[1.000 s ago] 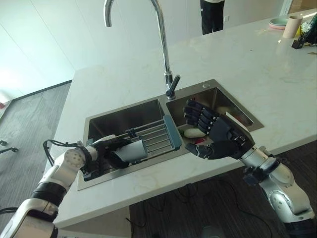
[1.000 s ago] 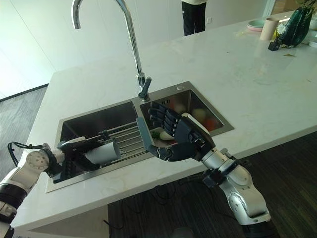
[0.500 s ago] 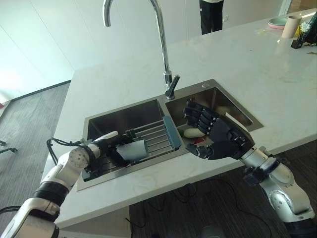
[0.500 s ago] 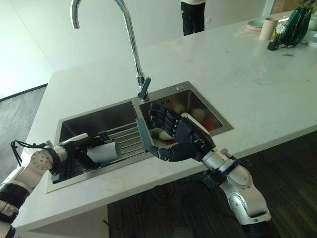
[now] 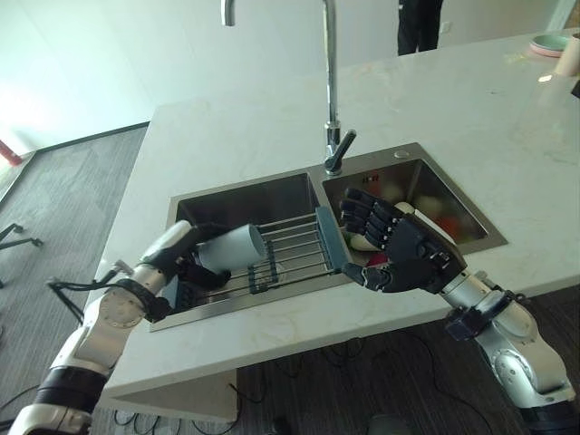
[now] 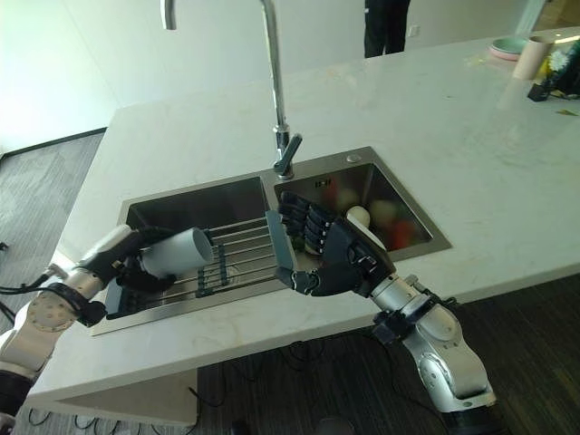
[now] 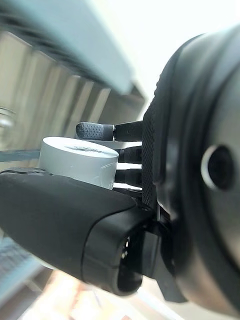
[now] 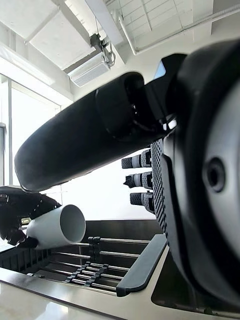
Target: Place the dishes in the dishwasher.
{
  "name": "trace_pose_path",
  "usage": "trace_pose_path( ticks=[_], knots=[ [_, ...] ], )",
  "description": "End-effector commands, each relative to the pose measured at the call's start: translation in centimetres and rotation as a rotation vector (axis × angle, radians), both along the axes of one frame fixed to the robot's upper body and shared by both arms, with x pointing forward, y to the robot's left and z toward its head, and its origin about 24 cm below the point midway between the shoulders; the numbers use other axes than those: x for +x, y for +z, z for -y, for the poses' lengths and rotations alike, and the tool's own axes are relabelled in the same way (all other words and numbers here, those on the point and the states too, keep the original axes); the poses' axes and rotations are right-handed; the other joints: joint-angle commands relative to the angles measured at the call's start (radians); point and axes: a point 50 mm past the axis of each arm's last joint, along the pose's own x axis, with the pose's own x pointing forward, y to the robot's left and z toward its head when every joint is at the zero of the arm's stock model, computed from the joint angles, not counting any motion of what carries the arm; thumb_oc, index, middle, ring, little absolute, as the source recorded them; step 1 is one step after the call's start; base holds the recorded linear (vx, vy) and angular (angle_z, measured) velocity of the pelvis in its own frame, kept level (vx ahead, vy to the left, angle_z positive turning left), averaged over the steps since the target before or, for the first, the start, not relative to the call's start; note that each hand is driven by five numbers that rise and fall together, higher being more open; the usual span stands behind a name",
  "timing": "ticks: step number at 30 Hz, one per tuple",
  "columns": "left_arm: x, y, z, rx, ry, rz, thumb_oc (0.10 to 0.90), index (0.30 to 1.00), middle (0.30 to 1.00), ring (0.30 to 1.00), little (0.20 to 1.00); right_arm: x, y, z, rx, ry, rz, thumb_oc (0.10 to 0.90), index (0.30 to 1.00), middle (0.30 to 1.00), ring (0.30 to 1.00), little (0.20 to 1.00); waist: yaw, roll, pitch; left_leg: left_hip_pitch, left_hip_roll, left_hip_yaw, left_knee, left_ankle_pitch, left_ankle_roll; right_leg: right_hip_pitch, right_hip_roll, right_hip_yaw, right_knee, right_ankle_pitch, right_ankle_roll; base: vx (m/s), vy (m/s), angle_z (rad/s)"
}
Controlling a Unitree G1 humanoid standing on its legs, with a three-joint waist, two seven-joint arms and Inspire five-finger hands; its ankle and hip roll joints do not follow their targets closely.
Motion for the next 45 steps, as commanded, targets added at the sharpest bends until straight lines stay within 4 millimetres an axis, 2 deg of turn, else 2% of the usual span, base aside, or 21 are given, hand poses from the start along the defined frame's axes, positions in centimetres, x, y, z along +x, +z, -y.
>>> trace_pose_path(
  ticks=[1,5,6,11,16,19,22,23,26,28,30,31,32,33,35,37,40,41,45],
  knots=[
    [0.2,8.6,0.1,-0.084,0.004,0.485,0.4,0.3,0.3,0.3,0.3,-0.6,4.8,-0.5,0.082,0.0,0.277,0.8,0.9,0.9,0.9,0.9,0.002,-0.017,-0.05,-0.014,-0.003,-0.074,0.198,-0.283,0.019,0.043,-0.012,-0.087,-0.079,-0.003,0.036,0.0,-0.007,0.12],
    [-1.2,9.6,0.0,-0.164,0.015,0.622,0.4,0.3,0.3,0.3,0.3,-0.7,4.8,-0.5,0.088,-0.012,0.282,0.8,0.9,0.9,0.9,0.9,0.013,-0.022,-0.051,-0.016,-0.005,-0.083,0.198,-0.281,0.018,0.046,-0.015,-0.093,-0.079,-0.005,0.034,0.0,-0.019,0.07],
    [-2.2,10.1,0.1,-0.224,0.017,0.716,0.4,0.3,0.3,0.3,0.3,-0.8,4.7,-0.6,0.096,-0.02,0.286,0.8,0.9,0.9,0.9,0.9,0.022,-0.026,-0.051,-0.018,-0.006,-0.09,0.198,-0.281,0.018,0.048,-0.016,-0.096,-0.079,-0.008,0.032,0.0,-0.027,0.09],
    [-4.9,10.1,1.2,-0.38,-0.009,0.876,0.4,0.3,0.3,0.3,0.3,-1.4,4.3,-1.0,0.127,-0.029,0.287,0.8,0.9,0.9,0.9,0.9,0.047,-0.045,-0.056,-0.018,-0.009,-0.114,0.198,-0.281,0.017,0.059,-0.019,-0.109,-0.079,-0.017,0.026,0.01,-0.071,0.14],
    [-5.9,9.3,1.9,-0.472,-0.009,0.892,0.4,0.3,0.3,0.3,0.3,-1.8,4.4,-1.6,0.146,-0.016,0.298,0.8,0.9,0.9,0.9,0.9,0.07,-0.055,-0.054,-0.017,-0.002,-0.124,0.198,-0.274,0.01,0.071,-0.018,-0.13,-0.079,-0.025,0.016,0.0,-0.104,0.22],
    [-6.5,8.5,2.4,-0.514,0.0,0.851,0.4,0.3,0.3,0.3,0.3,-1.9,4.9,-2.2,0.175,-0.008,0.324,0.8,0.9,0.9,0.9,0.9,0.117,-0.063,-0.047,-0.034,0.008,-0.158,0.198,-0.253,-0.004,0.079,-0.013,-0.17,-0.079,-0.035,0.001,-0.08,-0.256,0.4],
    [-7.1,7.8,2.2,-0.566,0.032,0.825,0.4,0.3,0.3,0.3,0.3,-2.0,5.0,-2.6,0.178,0.021,0.331,0.8,0.9,0.9,0.9,0.9,0.147,-0.061,-0.041,-0.05,0.014,-0.186,0.198,-0.232,-0.02,0.08,-0.005,-0.195,-0.079,-0.043,-0.012,-0.06,-0.175,0.57],
    [-7.4,7.1,2.1,-0.612,0.056,0.81,0.4,0.3,0.3,0.3,0.3,-2.0,5.2,-3.0,0.174,0.049,0.336,0.8,0.9,0.9,0.9,0.9,0.174,-0.057,-0.032,-0.063,0.011,-0.215,0.198,-0.212,-0.03,0.077,0.003,-0.197,-0.079,-0.047,-0.022,-0.06,-0.126,0.42],
    [-8.0,6.5,2.2,-0.66,0.076,0.802,0.4,0.3,0.3,0.3,0.3,-2.0,5.5,-3.7,0.163,0.084,0.344,0.8,0.9,0.9,0.9,0.9,0.216,-0.043,-0.011,-0.103,0.013,-0.261,0.198,-0.175,-0.045,0.072,0.012,-0.206,-0.079,-0.052,-0.033,-0.09,-0.075,0.27],
    [-8.1,6.6,2.5,-0.673,0.057,0.793,0.4,0.3,0.3,0.3,0.3,-2.0,5.4,-3.8,0.161,0.058,0.346,0.8,0.9,0.9,0.9,0.9,0.219,-0.036,0.002,-0.126,0.043,-0.227,0.198,-0.151,-0.061,0.085,0.013,-0.234,-0.079,-0.058,-0.033,-0.12,-0.062,0.4],
    [-7.5,6.7,3.1,-0.726,-0.028,0.761,0.4,0.3,0.3,0.3,0.3,-1.9,5.1,-3.0,0.163,-0.033,0.355,0.8,0.9,0.9,0.9,0.9,0.189,-0.035,0.017,-0.15,0.135,-0.073,0.198,-0.093,-0.088,0.121,-0.01,-0.339,-0.079,-0.05,-0.03,-0.12,-0.07,1.24],
    [-7.2,6.7,3.5,-0.741,-0.072,0.748,0.4,0.3,0.3,0.3,0.3,-2.0,5.0,-2.3,0.165,-0.077,0.363,0.8,0.9,0.9,0.9,0.9,0.169,-0.044,0.019,-0.127,0.167,0.002,0.198,-0.102,-0.108,0.148,-0.027,-0.382,-0.079,-0.061,-0.016,-0.1,-0.004,2.89],
    [-7.0,6.9,3.6,-0.746,-0.091,0.749,0.4,0.3,0.3,0.3,0.3,-2.0,5.0,-1.8,0.166,-0.09,0.372,0.8,0.9,0.9,0.9,0.9,0.155,-0.053,0.024,-0.1,0.186,0.053,0.198,-0.109,-0.102,0.157,-0.047,-0.421,-0.079,-0.055,-0.012,-0.13,0.084,3.39],
    [-6.9,7.0,3.7,-0.757,-0.108,0.75,0.4,0.3,0.3,0.3,0.3,-1.9,5.3,-1.0,0.165,-0.103,0.383,0.8,0.9,0.9,0.9,0.9,0.146,-0.063,0.028,-0.059,0.174,0.1,0.198,-0.117,-0.087,0.158,-0.067,-0.447,-0.079,-0.039,-0.007,-0.19,0.176,2.8],
    [-7.0,7.0,3.5,-0.771,-0.116,0.763,0.4,0.3,0.3,0.3,0.3,-1.7,5.7,-0.1,0.167,-0.108,0.392,0.8,0.9,0.9,0.9,0.9,0.14,-0.072,0.035,-0.012,0.145,0.151,0.198,-0.131,-0.064,0.156,-0.095,-0.467,-0.079,-0.016,0.003,-0.12,0.213,1.5],
    [-7.0,7.2,3.4,-0.777,-0.134,0.777,0.4,0.3,0.3,0.3,0.3,-1.5,5.9,0.3,0.17,-0.117,0.407,0.8,0.9,0.9,0.9,0.9,0.139,-0.066,0.04,0.007,0.132,0.166,0.198,-0.168,-0.055,0.16,-0.116,-0.484,-0.079,0.004,0.021,-0.08,0.277,0.96],
    [-6.8,7.3,3.7,-0.783,-0.157,0.786,0.4,0.3,0.3,0.3,0.3,-1.6,5.7,0.1,0.186,-0.133,0.423,0.8,0.9,0.9,0.9,0.9,0.148,-0.053,0.032,0.002,0.13,0.143,0.198,-0.194,-0.059,0.171,-0.15,-0.512,-0.079,0.024,0.054,-0.01,0.448,0.82],
    [-6.5,7.7,4.1,-0.781,-0.178,0.776,0.4,0.3,0.3,0.3,0.3,-1.7,5.7,-0.3,0.21,-0.145,0.427,0.8,0.9,0.9,0.9,0.9,0.164,-0.054,0.021,-0.003,0.092,0.109,0.198,-0.223,-0.05,0.177,-0.191,-0.535,-0.079,0.064,0.084,0.08,0.53,0.54],
    [-6.6,8.3,4.4,-0.762,-0.205,0.782,0.4,0.3,0.3,0.3,0.3,-2.2,5.2,-0.8,0.232,-0.154,0.428,0.8,0.9,0.9,0.9,0.9,0.198,-0.068,0.022,-0.006,0.007,0.044,0.198,-0.275,-0.01,0.188,-0.274,-0.568,-0.079,0.161,0.115,0.11,0.407,0.61]
  ],
)
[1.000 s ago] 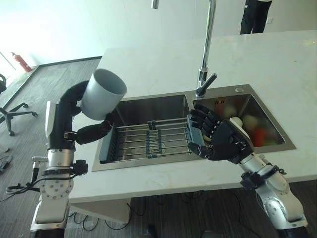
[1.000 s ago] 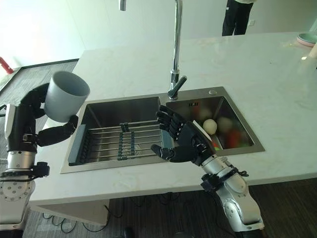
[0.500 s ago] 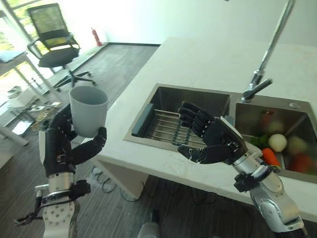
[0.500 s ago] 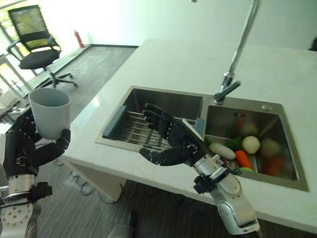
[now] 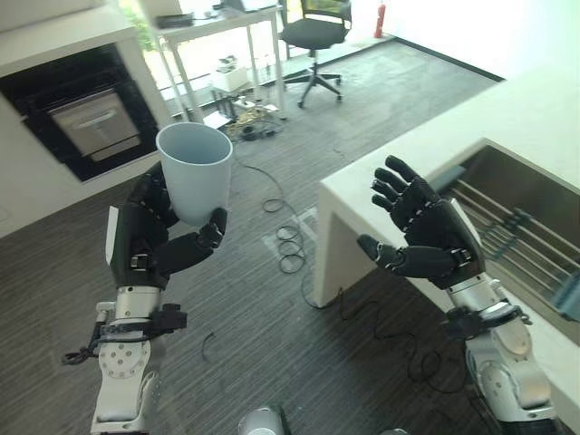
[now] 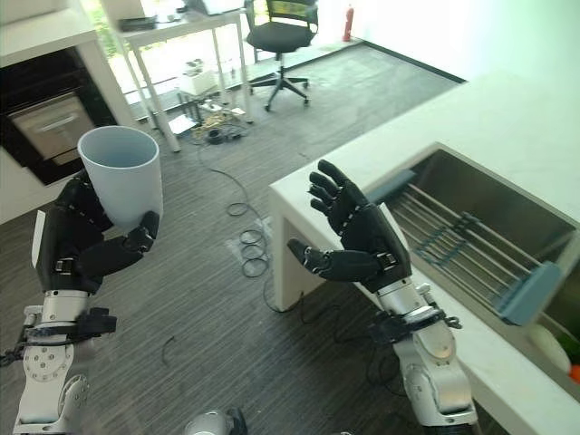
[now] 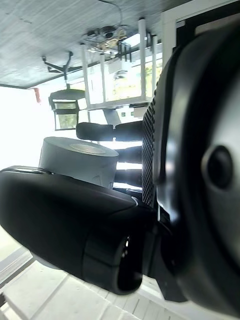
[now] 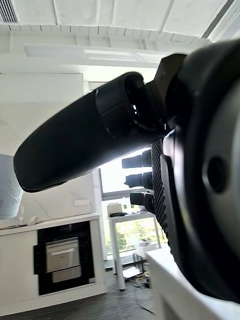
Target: Place the dishes in the dishwasher.
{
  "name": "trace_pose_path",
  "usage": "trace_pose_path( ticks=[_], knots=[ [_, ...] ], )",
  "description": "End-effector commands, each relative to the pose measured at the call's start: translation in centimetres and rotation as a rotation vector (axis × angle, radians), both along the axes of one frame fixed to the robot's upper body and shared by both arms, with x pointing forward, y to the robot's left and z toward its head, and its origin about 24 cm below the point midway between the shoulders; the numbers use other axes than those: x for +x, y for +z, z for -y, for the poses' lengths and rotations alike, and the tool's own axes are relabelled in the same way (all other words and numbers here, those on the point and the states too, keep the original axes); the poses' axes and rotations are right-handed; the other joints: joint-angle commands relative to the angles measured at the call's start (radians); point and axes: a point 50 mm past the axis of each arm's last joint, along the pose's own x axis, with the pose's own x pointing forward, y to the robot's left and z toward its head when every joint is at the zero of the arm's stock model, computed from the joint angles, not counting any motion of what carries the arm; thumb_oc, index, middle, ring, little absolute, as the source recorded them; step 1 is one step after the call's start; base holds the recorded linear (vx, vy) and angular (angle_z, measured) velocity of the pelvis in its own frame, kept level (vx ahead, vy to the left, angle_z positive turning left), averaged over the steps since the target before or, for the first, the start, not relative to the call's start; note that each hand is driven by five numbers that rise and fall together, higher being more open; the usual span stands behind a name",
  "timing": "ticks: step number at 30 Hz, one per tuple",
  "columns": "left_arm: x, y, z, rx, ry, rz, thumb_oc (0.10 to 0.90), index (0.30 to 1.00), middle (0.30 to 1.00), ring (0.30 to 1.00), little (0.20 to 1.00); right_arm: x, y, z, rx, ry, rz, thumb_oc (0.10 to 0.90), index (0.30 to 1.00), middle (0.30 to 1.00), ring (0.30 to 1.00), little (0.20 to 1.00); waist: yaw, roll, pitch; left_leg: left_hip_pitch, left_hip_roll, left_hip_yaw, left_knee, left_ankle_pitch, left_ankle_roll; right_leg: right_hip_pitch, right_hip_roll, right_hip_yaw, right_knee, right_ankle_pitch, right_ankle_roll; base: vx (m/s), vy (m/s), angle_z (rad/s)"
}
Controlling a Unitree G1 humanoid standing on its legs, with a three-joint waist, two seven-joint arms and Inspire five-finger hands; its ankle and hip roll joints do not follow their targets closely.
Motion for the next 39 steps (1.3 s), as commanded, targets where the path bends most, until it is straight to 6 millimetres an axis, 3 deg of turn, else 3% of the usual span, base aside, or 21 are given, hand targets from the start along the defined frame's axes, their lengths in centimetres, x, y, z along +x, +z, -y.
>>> trace_pose_path(
  ticks=[1,3,4,6,7,8,10,11,13,17,22,27,35,39],
  knots=[
    [-1.3,7.4,-0.3,0.09,-0.025,0.356,0.4,0.3,0.3,0.3,0.3,-1.2,4.8,-0.1,0.01,-0.001,0.298,0.8,0.9,0.9,0.9,0.9,0.008,0.007,-0.043,0.082,0.03,-0.13,-0.101,-0.026,-0.121,0.052,0.042,-0.007,-0.06,0.024,0.092,0.14,0.413,0.53],
    [-1.1,7.6,-0.3,0.085,-0.025,0.357,0.4,0.3,0.3,0.3,0.3,-1.1,4.6,-0.4,0.019,0.004,0.293,0.8,0.9,0.9,0.9,0.9,0.004,0.01,-0.044,0.075,0.006,-0.163,-0.101,-0.036,-0.092,0.067,0.059,0.006,-0.06,0.054,0.079,0.14,0.352,0.57],
    [-0.8,7.6,-0.1,0.089,-0.036,0.356,0.4,0.3,0.3,0.3,0.3,-1.1,4.7,-0.4,0.028,-0.005,0.292,0.8,0.9,0.9,0.9,0.9,-0.009,0.012,-0.041,0.069,-0.004,-0.195,-0.101,-0.04,-0.08,0.051,0.097,0.053,-0.06,0.03,0.064,0.12,0.151,0.66],
    [-0.2,7.5,0.7,0.1,-0.094,0.347,0.4,0.3,0.3,0.3,0.3,-1.2,4.7,0.4,0.039,-0.068,0.282,0.8,0.9,0.9,0.9,0.9,-0.047,0.011,-0.043,0.033,-0.028,-0.266,-0.101,-0.016,-0.053,0.011,0.224,0.182,-0.06,-0.072,0.007,0.09,0.008,1.02],
    [0.1,7.5,1.2,0.103,-0.11,0.342,0.4,0.3,0.3,0.3,0.3,-1.3,4.7,0.9,0.044,-0.082,0.278,0.8,0.9,0.9,0.9,0.9,-0.068,0.004,-0.048,0.025,-0.046,-0.301,-0.101,-0.017,-0.044,-0.006,0.271,0.255,-0.06,-0.11,0.0,0.11,-0.031,1.83],
    [0.3,7.3,1.4,0.105,-0.113,0.338,0.4,0.3,0.3,0.3,0.3,-1.4,4.7,1.2,0.047,-0.082,0.274,0.8,0.9,0.9,0.9,0.9,-0.077,-0.003,-0.05,0.021,-0.053,-0.316,-0.101,-0.016,-0.042,-0.015,0.289,0.29,-0.06,-0.136,-0.004,0.16,-0.066,2.48],
    [0.3,7.3,1.6,0.115,-0.094,0.348,0.4,0.3,0.3,0.3,0.3,-1.6,4.5,1.4,0.058,-0.056,0.278,0.8,0.9,0.9,0.9,0.9,-0.086,-0.02,-0.052,0.012,-0.056,-0.315,-0.101,-0.014,-0.048,-0.076,0.272,0.338,-0.06,-0.124,0.016,0.14,-0.164,1.92],
    [0.0,7.2,1.7,0.119,-0.094,0.358,0.4,0.3,0.3,0.3,0.3,-1.8,4.4,1.3,0.077,-0.05,0.278,0.8,0.9,0.9,0.9,0.9,-0.1,-0.019,-0.054,0.011,-0.05,-0.322,-0.101,-0.021,-0.047,-0.133,0.278,0.43,-0.06,-0.105,0.036,0.14,-0.241,0.52],
    [-0.1,7.1,1.9,0.121,-0.1,0.353,0.4,0.3,0.3,0.3,0.3,-1.9,4.3,1.0,0.078,-0.045,0.278,0.8,0.9,0.9,0.9,0.9,-0.106,-0.017,-0.061,0.005,-0.045,-0.33,-0.101,-0.025,-0.046,-0.151,0.276,0.461,-0.06,-0.089,0.039,0.13,-0.239,0.41],
    [-0.3,6.8,2.0,0.117,-0.098,0.341,0.4,0.3,0.3,0.3,0.3,-1.8,4.6,0.6,0.082,-0.032,0.283,0.8,0.9,0.9,0.9,0.9,-0.09,-0.02,-0.071,0.01,-0.014,-0.326,-0.101,-0.018,-0.061,-0.135,0.281,0.424,-0.06,-0.127,0.034,0.09,-0.285,0.55],
    [-0.7,6.4,1.8,0.066,-0.078,0.328,0.4,0.3,0.3,0.3,0.3,-1.3,5.3,0.3,0.049,0.002,0.268,0.8,0.9,0.9,0.9,0.9,-0.068,-0.007,-0.083,0.017,0.04,-0.317,-0.101,0.01,-0.109,-0.097,0.299,0.371,-0.06,-0.167,-0.008,0.1,-0.235,0.25],
    [-1.0,6.0,2.0,0.023,-0.069,0.327,0.4,0.3,0.3,0.3,0.3,-1.4,5.5,0.7,0.028,0.008,0.258,0.8,0.9,0.9,0.9,0.9,-0.079,0.006,-0.072,0.017,0.077,-0.286,-0.101,0.053,-0.144,-0.084,0.313,0.352,-0.06,-0.18,-0.027,0.0,-0.12,0.25],
    [-1.3,5.3,1.7,0.002,-0.038,0.321,0.4,0.3,0.3,0.3,0.3,-1.4,4.9,0.2,0.032,0.022,0.252,0.8,0.9,0.9,0.9,0.9,-0.096,0.032,-0.078,0.021,0.046,-0.327,-0.101,0.025,-0.132,-0.092,0.325,0.387,-0.06,-0.184,-0.03,0.01,0.01,-0.02],
    [-1.1,5.3,1.7,-0.006,-0.043,0.317,0.4,0.3,0.3,0.3,0.3,-1.5,4.9,0.2,0.026,0.02,0.244,0.8,0.9,0.9,0.9,0.9,-0.104,0.029,-0.084,0.032,0.042,-0.326,-0.101,0.011,-0.129,-0.089,0.319,0.389,-0.06,-0.184,-0.022,0.04,0.031,-0.03]
  ],
)
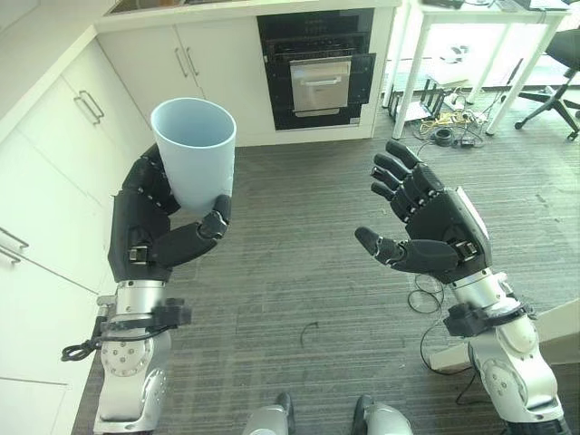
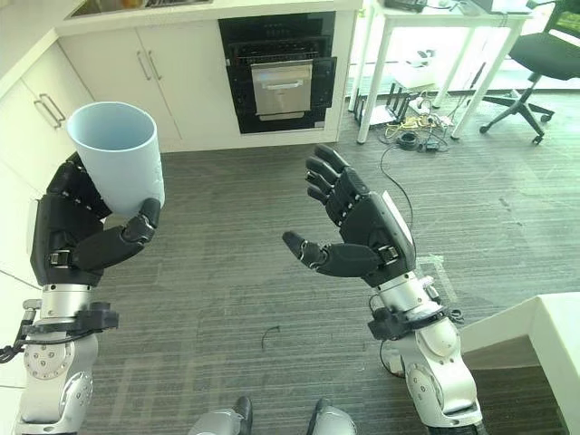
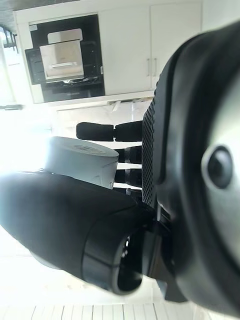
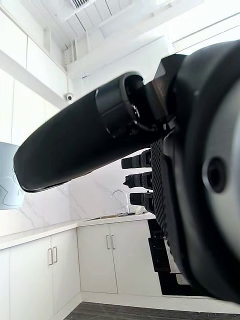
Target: Place the dishes in the dishwasher.
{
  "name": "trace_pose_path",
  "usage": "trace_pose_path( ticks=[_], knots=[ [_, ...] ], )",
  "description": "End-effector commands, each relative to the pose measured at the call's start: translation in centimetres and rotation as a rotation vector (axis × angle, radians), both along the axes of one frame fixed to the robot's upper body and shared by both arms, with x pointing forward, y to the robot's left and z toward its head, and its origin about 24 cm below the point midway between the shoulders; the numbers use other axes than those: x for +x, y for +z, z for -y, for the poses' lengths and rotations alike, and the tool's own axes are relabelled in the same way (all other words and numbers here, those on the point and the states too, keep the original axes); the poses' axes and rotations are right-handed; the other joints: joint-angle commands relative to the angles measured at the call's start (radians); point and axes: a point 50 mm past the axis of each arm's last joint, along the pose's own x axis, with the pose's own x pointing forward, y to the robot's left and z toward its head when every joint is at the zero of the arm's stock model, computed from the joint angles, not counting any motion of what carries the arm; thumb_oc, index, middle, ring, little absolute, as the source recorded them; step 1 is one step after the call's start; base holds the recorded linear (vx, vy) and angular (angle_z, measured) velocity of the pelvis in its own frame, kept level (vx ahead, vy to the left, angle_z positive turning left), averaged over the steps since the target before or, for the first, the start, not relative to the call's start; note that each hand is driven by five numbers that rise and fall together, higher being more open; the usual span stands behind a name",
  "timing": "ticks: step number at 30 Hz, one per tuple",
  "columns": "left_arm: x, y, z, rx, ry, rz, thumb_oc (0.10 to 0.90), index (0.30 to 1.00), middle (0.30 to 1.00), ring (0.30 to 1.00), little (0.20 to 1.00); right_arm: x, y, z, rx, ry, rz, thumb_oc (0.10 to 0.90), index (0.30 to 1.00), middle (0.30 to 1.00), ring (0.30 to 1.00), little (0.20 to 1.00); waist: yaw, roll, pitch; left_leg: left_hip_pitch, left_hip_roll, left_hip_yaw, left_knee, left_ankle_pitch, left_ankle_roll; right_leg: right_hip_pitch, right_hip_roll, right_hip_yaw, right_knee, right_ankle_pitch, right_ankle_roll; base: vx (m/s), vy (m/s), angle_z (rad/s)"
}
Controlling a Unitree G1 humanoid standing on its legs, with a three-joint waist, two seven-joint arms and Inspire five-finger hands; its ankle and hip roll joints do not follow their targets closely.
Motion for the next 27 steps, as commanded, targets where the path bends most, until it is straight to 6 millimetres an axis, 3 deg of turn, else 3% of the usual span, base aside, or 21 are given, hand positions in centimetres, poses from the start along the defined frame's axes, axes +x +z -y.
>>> trace_pose_path(
  ticks=[1,8,12,15,17,18,20,21,23,24,25,27],
  knots=[
    [-0.8,3.6,0.4,0.011,-0.017,0.239,0.4,0.3,0.3,0.3,0.3,-1.0,2.8,-0.4,0.082,0.048,0.183,0.8,0.9,0.9,0.9,0.9,-0.003,-0.016,-0.102,-0.02,0.053,-0.026,0.06,-0.113,-0.033,0.07,-0.006,0.007,-0.092,-0.049,0.076,0.04,-0.004,-0.05],
    [-0.6,3.7,0.5,0.014,-0.021,0.252,0.4,0.3,0.3,0.3,0.3,-1.0,2.7,-0.5,0.085,0.043,0.183,0.8,0.9,0.9,0.9,0.9,-0.012,-0.022,-0.102,-0.005,0.055,-0.027,0.06,-0.128,-0.028,0.074,-0.003,0.011,-0.092,-0.052,0.075,0.03,-0.042,-0.01],
    [-0.6,3.8,0.6,0.009,-0.021,0.26,0.4,0.3,0.3,0.3,0.3,-1.1,2.8,-0.3,0.083,0.041,0.191,0.8,0.9,0.9,0.9,0.9,-0.019,-0.026,-0.097,0.006,0.069,-0.019,0.06,-0.116,-0.035,0.079,0.012,0.017,-0.092,-0.056,0.061,0.04,-0.107,-0.01],
    [-0.9,3.7,0.3,-0.005,0.002,0.261,0.4,0.3,0.3,0.3,0.3,-1.0,2.8,-0.3,0.068,0.073,0.175,0.8,0.9,0.9,0.9,0.9,-0.014,-0.036,-0.089,0.028,0.051,-0.028,0.06,-0.096,-0.041,0.082,0.038,0.047,-0.092,-0.059,0.043,0.1,-0.136,-0.02],
    [-1.4,3.4,0.0,-0.034,0.008,0.257,0.4,0.3,0.3,0.3,0.3,-1.3,2.6,0.0,0.05,0.104,0.164,0.8,0.9,0.9,0.9,0.9,0.011,-0.068,-0.068,0.059,0.001,-0.05,0.06,0.074,-0.052,0.091,0.051,0.088,-0.092,-0.061,0.016,0.17,-0.234,-0.2],
    [-1.8,3.2,0.0,-0.027,0.008,0.259,0.4,0.3,0.3,0.3,0.3,-1.4,2.4,0.0,0.038,0.112,0.166,0.8,0.9,0.9,0.9,0.9,0.024,-0.088,-0.039,0.015,-0.017,-0.051,0.168,0.109,-0.049,0.104,0.051,0.104,-0.092,-0.056,-0.001,0.11,-0.198,-0.28],
    [-1.7,3.1,0.2,-0.019,-0.007,0.251,0.4,0.3,0.3,0.3,0.3,-1.4,2.3,0.1,0.041,0.092,0.166,0.8,0.9,0.9,0.9,0.9,0.034,-0.09,-0.012,-0.041,-0.023,-0.025,0.151,0.108,-0.039,0.125,0.06,0.097,-0.092,-0.054,-0.001,0.14,-0.088,-0.14],
    [-1.6,3.0,0.3,-0.018,-0.012,0.245,0.4,0.3,0.3,0.3,0.3,-1.2,2.3,-0.1,0.049,0.085,0.166,0.8,0.9,0.9,0.9,0.9,0.039,-0.09,-0.008,-0.037,-0.028,-0.008,0.079,0.097,-0.031,0.13,0.06,0.092,-0.092,-0.06,0.005,0.22,0.054,0.12],
    [-1.6,2.6,0.3,-0.013,-0.009,0.222,0.4,0.3,0.3,0.3,0.3,-1.1,2.1,-0.6,0.067,0.09,0.165,0.8,0.9,0.9,0.9,0.9,0.04,-0.043,-0.005,-0.13,0.031,-0.007,0.06,0.027,-0.035,0.155,0.101,0.079,-0.092,-0.079,0.02,0.26,0.156,0.34],
    [-1.6,2.4,0.2,-0.009,-0.007,0.217,0.4,0.3,0.3,0.3,0.3,-1.3,2.1,-0.6,0.068,0.091,0.163,0.8,0.9,0.9,0.9,0.9,0.038,-0.031,-0.011,-0.161,0.046,-0.016,0.06,0.029,-0.042,0.161,0.113,0.077,-0.092,-0.085,0.02,0.35,0.181,0.4],
    [-1.7,2.3,0.2,0.004,-0.006,0.212,0.4,0.3,0.3,0.3,0.3,-1.6,1.8,-0.4,0.071,0.093,0.162,0.8,0.9,0.9,0.9,0.9,0.038,-0.016,-0.017,-0.211,0.06,-0.039,0.06,0.066,-0.06,0.186,0.136,0.088,-0.092,-0.102,0.018,0.35,0.159,0.2],
    [-1.7,2.4,0.2,0.016,-0.009,0.217,0.4,0.3,0.3,0.3,0.3,-1.8,1.9,-0.2,0.065,0.091,0.169,0.8,0.9,0.9,0.9,0.9,0.043,-0.009,-0.02,-0.242,0.061,-0.045,0.06,0.084,-0.065,0.217,0.145,0.092,-0.092,-0.128,0.017,0.33,0.175,0.04]
  ],
)
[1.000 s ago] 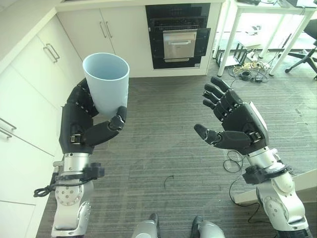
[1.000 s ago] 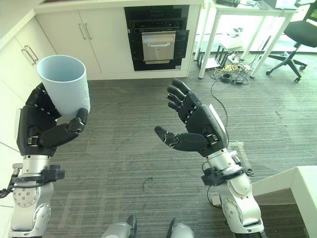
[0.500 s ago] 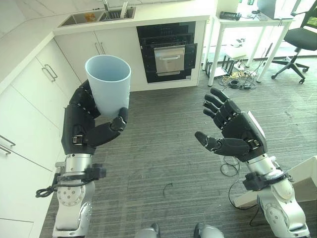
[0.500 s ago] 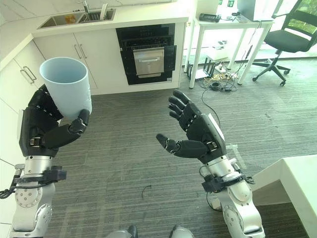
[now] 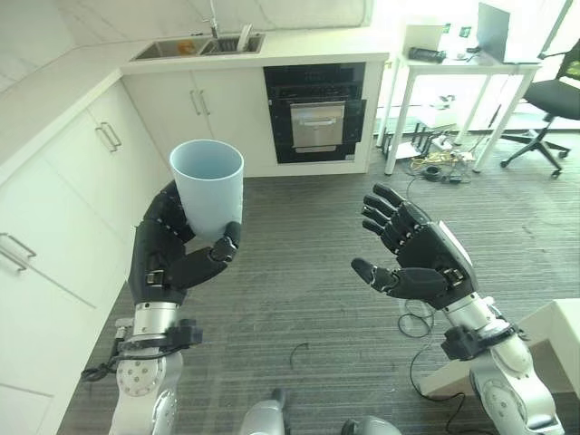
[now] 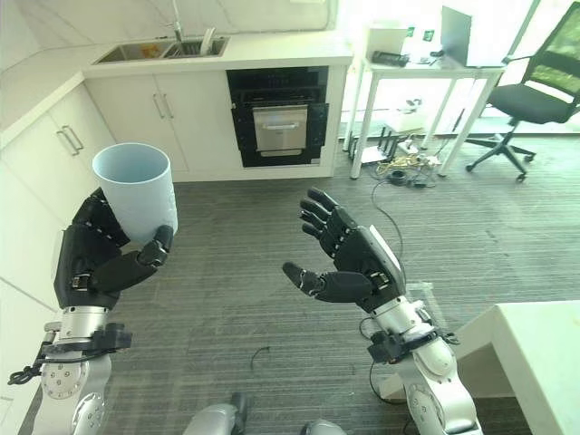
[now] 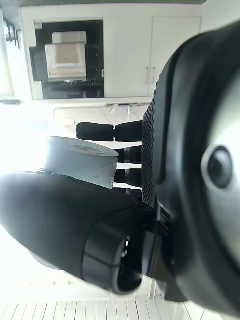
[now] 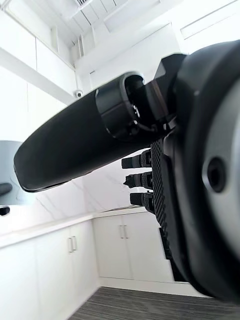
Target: Place the dishes in the dishwasher.
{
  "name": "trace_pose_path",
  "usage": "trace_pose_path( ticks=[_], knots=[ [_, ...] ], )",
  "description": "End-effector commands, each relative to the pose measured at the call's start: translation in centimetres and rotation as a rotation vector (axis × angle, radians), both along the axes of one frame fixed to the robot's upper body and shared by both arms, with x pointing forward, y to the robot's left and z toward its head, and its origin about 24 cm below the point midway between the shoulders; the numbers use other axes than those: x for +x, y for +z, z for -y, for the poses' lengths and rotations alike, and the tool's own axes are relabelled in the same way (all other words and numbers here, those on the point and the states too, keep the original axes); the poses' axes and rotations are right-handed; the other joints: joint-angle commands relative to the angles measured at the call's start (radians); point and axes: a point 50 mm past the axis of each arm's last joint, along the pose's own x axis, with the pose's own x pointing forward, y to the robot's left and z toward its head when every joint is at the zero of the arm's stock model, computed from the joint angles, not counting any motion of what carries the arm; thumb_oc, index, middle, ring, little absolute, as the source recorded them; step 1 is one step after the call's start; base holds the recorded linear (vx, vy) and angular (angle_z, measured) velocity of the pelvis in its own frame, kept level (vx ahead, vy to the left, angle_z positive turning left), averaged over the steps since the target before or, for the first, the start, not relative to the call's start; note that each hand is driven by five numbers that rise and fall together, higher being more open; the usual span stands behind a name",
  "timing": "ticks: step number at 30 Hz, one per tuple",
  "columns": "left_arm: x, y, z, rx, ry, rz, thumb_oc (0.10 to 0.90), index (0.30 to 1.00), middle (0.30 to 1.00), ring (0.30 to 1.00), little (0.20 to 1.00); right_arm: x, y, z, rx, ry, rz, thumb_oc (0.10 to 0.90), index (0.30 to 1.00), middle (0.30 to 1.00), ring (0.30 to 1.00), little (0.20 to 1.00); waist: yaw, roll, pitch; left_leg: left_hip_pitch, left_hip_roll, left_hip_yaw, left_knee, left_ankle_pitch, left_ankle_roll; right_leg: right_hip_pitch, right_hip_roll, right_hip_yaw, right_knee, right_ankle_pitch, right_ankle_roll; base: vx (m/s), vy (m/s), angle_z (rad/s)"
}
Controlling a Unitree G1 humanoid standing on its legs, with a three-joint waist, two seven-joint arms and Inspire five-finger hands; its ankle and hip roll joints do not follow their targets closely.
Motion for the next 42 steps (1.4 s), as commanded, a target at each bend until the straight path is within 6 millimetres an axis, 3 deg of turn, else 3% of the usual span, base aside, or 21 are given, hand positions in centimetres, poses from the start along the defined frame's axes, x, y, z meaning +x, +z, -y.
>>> trace_pose_path(
  ticks=[1,6,8,9,10,11,13,15,16,17,19,21,23,27,31,32,35,37,38,41,42],
  knots=[
    [-0.6,5.9,-0.4,0.09,0.004,0.331,0.4,0.3,0.3,0.3,0.3,-0.7,5.5,0.0,0.054,0.025,0.312,0.8,0.9,0.9,0.9,0.9,-0.008,-0.016,-0.025,0.01,-0.002,-0.034,-0.002,0.027,-0.002,0.205,0.018,0.058,-0.15,-0.037,0.104,0.3,0.196,-0.12],
    [0.0,6.8,-0.8,0.141,-0.003,0.324,0.4,0.3,0.3,0.3,0.3,-1.1,5.4,0.5,0.106,0.022,0.311,0.8,0.9,0.9,0.9,0.9,0.001,-0.034,-0.076,0.041,-0.039,-0.024,-0.002,-0.032,0.05,0.264,-0.055,0.02,-0.15,-0.046,0.163,0.35,0.221,-0.34],
    [0.4,7.2,-0.7,0.149,-0.036,0.325,0.4,0.3,0.3,0.3,0.3,-0.9,5.4,0.3,0.111,-0.006,0.314,0.8,0.9,0.9,0.9,0.9,0.013,-0.047,-0.088,0.046,-0.075,-0.048,-0.002,-0.04,0.073,0.286,-0.08,0.001,-0.15,-0.011,0.185,0.32,0.183,0.09],
    [0.6,7.2,-0.4,0.161,-0.066,0.321,0.4,0.3,0.3,0.3,0.3,-0.7,5.5,0.1,0.127,-0.029,0.314,0.8,0.9,0.9,0.9,0.9,0.015,-0.063,-0.096,0.067,-0.122,-0.069,-0.002,-0.059,0.098,0.312,-0.114,-0.024,-0.15,0.12,0.21,0.39,0.247,0.45],
    [0.7,7.3,-0.2,0.176,-0.076,0.319,0.4,0.3,0.3,0.3,0.3,-0.5,5.5,-0.1,0.141,-0.031,0.316,0.8,0.9,0.9,0.9,0.9,0.013,-0.06,-0.098,0.085,-0.139,-0.084,-0.002,-0.07,0.111,0.327,-0.119,-0.044,-0.15,0.219,0.22,0.44,0.334,0.8],
    [0.9,7.3,0.0,0.191,-0.079,0.32,0.4,0.3,0.3,0.3,0.3,-0.4,5.5,-0.4,0.158,-0.015,0.314,0.8,0.9,0.9,0.9,0.9,0.0,-0.032,-0.091,0.12,-0.152,-0.122,-0.002,-0.08,0.126,0.27,-0.108,-0.037,-0.017,0.296,0.216,0.3,0.278,0.79],
    [0.8,7.3,0.0,0.221,-0.056,0.321,0.4,0.3,0.3,0.3,0.3,-0.2,5.3,-1.1,0.154,0.01,0.301,0.8,0.9,0.9,0.9,0.9,-0.012,-0.015,-0.079,0.161,-0.158,-0.124,-0.002,-0.094,0.133,0.162,-0.112,-0.024,0.075,0.28,0.191,0.24,0.184,0.45],
    [0.8,7.4,-0.2,0.221,-0.048,0.314,0.4,0.3,0.3,0.3,0.3,0.0,5.0,-1.3,0.161,0.02,0.281,0.8,0.9,0.9,0.9,0.9,-0.01,-0.015,-0.076,0.178,-0.154,-0.11,-0.002,-0.099,0.127,0.121,-0.087,-0.056,-0.019,0.218,0.165,0.26,-0.023,-0.06],
    [0.7,7.5,-0.3,0.233,-0.036,0.316,0.4,0.3,0.3,0.3,0.3,0.1,4.9,-1.2,0.168,0.03,0.28,0.8,0.9,0.9,0.9,0.9,-0.014,-0.014,-0.071,0.194,-0.141,-0.098,-0.002,-0.112,0.12,0.119,-0.065,-0.096,-0.15,0.209,0.156,0.27,-0.164,-0.47],
    [0.7,7.6,-0.4,0.238,-0.024,0.322,0.4,0.3,0.3,0.3,0.3,0.1,4.9,-1.0,0.17,0.036,0.285,0.8,0.9,0.9,0.9,0.9,-0.018,-0.026,-0.058,0.209,-0.144,-0.082,-0.002,-0.127,0.117,0.074,-0.086,-0.105,-0.15,0.185,0.158,0.24,-0.202,-0.47],
    [0.4,7.6,-0.4,0.254,-0.006,0.332,0.4,0.3,0.3,0.3,0.3,0.0,5.0,-0.7,0.174,0.042,0.292,0.8,0.9,0.9,0.9,0.9,-0.032,-0.051,-0.046,0.233,-0.16,-0.057,-0.002,-0.158,0.118,-0.03,-0.134,-0.077,-0.15,0.201,0.182,0.23,-0.197,-0.26],
    [0.1,7.5,-0.1,0.259,0.003,0.333,0.4,0.3,0.3,0.3,0.3,-0.6,5.1,-0.4,0.175,0.054,0.3,0.8,0.9,0.9,0.9,0.9,-0.074,-0.06,-0.04,0.288,-0.169,-0.051,-0.002,-0.204,0.132,-0.223,-0.17,0.03,-0.15,0.246,0.209,0.51,-0.367,-0.21],
    [0.0,7.3,-0.1,0.26,0.001,0.331,0.4,0.3,0.3,0.3,0.3,-0.7,5.0,-0.4,0.175,0.054,0.302,0.8,0.9,0.9,0.9,0.9,-0.072,-0.063,-0.041,0.303,-0.164,-0.038,-0.002,-0.22,0.139,-0.223,-0.175,0.018,-0.15,0.216,0.213,0.32,-0.263,0.03],
    [-0.1,6.9,-0.1,0.234,0.001,0.312,0.4,0.3,0.3,0.3,0.3,-0.9,5.1,0.3,0.174,0.032,0.297,0.8,0.9,0.9,0.9,0.9,-0.084,-0.082,-0.071,0.373,-0.159,-0.032,-0.002,-0.267,0.141,-0.186,-0.175,0.002,-0.15,0.254,0.222,0.41,-0.352,0.05],
    [-0.2,6.4,0.3,0.226,-0.025,0.292,0.4,0.3,0.3,0.3,0.3,-1.1,5.4,1.0,0.158,0.012,0.29,0.8,0.9,0.9,0.9,0.9,-0.107,-0.075,-0.108,0.454,-0.135,-0.031,-0.002,-0.279,0.116,-0.15,-0.152,-0.015,-0.15,0.244,0.199,0.4,-0.33,0.19],
    [-0.2,6.4,0.4,0.223,-0.032,0.292,0.4,0.3,0.3,0.3,0.3,-1.1,5.4,1.3,0.149,0.004,0.285,0.8,0.9,0.9,0.9,0.9,-0.111,-0.06,-0.118,0.476,-0.115,-0.029,-0.002,-0.234,0.096,-0.128,-0.125,-0.02,-0.15,0.219,0.182,0.29,-0.28,-0.07],
    [-0.4,6.3,0.5,0.207,-0.038,0.3,0.4,0.3,0.3,0.3,0.3,-1.3,5.3,1.5,0.129,0.007,0.282,0.8,0.9,0.9,0.9,0.9,-0.115,-0.06,-0.129,0.502,-0.106,-0.02,-0.002,-0.079,0.059,-0.104,-0.096,-0.002,-0.15,0.184,0.143,0.25,-0.245,-0.15],
    [-0.4,6.2,0.6,0.188,-0.046,0.303,0.4,0.3,0.3,0.3,0.3,-1.3,5.2,1.7,0.117,0.007,0.276,0.8,0.9,0.9,0.9,0.9,-0.109,-0.071,-0.122,0.499,-0.11,0.015,0.024,0.03,0.035,-0.065,-0.088,0.015,-0.15,0.152,0.117,0.21,-0.205,-0.37],
    [-0.4,6.1,0.8,0.189,-0.049,0.304,0.4,0.3,0.3,0.3,0.3,-1.3,5.1,1.8,0.113,0.001,0.273,0.8,0.9,0.9,0.9,0.9,-0.104,-0.079,-0.112,0.453,-0.11,0.029,0.068,0.039,0.033,-0.044,-0.09,0.018,-0.15,0.141,0.109,0.14,-0.167,-0.31],
    [-0.2,5.9,0.7,0.157,-0.044,0.297,0.4,0.3,0.3,0.3,0.3,-0.8,5.0,1.6,0.118,-0.007,0.263,0.8,0.9,0.9,0.9,0.9,-0.081,-0.087,-0.086,0.354,-0.144,0.053,0.027,-0.03,0.07,0.002,-0.088,0.026,-0.15,0.113,0.116,0.15,-0.03,-0.43],
    [-0.4,5.7,0.5,0.158,-0.032,0.293,0.4,0.3,0.3,0.3,0.3,-0.5,4.9,1.1,0.115,0.011,0.26,0.8,0.9,0.9,0.9,0.9,-0.079,-0.061,-0.073,0.291,-0.121,0.06,-0.002,-0.094,0.073,0.014,-0.06,0.031,-0.15,0.103,0.126,0.18,0.114,-0.38]
  ],
)
